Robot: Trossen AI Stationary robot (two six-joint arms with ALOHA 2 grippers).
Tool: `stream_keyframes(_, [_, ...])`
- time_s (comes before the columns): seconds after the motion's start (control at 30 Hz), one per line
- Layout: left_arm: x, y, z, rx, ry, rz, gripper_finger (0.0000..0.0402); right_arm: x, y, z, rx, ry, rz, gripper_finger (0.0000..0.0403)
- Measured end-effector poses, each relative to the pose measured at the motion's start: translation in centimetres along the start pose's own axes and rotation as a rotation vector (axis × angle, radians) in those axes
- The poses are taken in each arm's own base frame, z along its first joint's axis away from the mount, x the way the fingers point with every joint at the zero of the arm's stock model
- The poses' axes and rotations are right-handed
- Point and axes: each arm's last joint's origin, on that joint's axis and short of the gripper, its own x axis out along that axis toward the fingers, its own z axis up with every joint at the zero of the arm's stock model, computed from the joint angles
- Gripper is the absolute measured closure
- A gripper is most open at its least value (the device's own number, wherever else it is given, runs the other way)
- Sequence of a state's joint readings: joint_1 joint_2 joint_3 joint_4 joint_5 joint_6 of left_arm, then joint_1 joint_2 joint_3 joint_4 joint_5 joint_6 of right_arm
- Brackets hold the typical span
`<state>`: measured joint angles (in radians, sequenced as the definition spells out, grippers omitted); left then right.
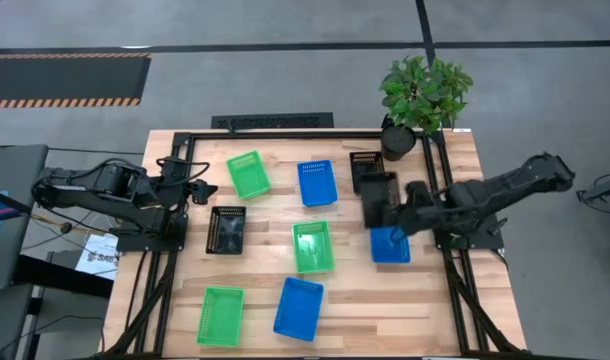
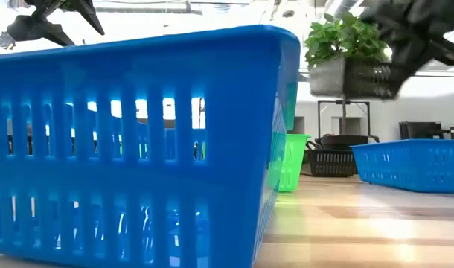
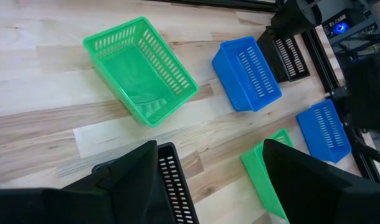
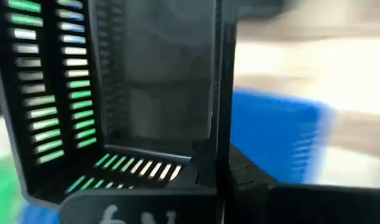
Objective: Stack baskets by color
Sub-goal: Stack the bottom black bin on top of the top black bin
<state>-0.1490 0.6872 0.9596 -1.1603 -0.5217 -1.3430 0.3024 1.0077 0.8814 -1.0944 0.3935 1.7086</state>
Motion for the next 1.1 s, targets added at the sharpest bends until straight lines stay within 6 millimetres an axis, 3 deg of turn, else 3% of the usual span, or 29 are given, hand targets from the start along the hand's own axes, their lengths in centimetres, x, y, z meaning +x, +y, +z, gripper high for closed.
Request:
stream_keyframes(0.3, [0.0, 0.0, 0.1, 0.001, -0.032, 0.008, 0.0123, 2.3, -0.2, 4.5, -0.061, -0.077, -0.163, 0.0397])
stream_keyframes(0.73, [0.0, 0.0, 0.1, 0.005, -0.042, 0.010, 0.0123, 8.0, 0.5, 10.6, -0.147, -0.034, -0.237, 0.0397])
stream_keyframes(0.93, [0.0, 0.0, 0.1, 0.005, -0.042, 0.010, 0.0123, 9.3, 0.3, 12.2, -0.087, -0.031, -0.213, 0.0397])
stream_keyframes(1.1, [0.0, 0.0, 0.1, 0.005, -0.042, 0.010, 0.0123, 10.3, -0.6, 11.9, -0.069, 0.010, -0.199, 0.0397])
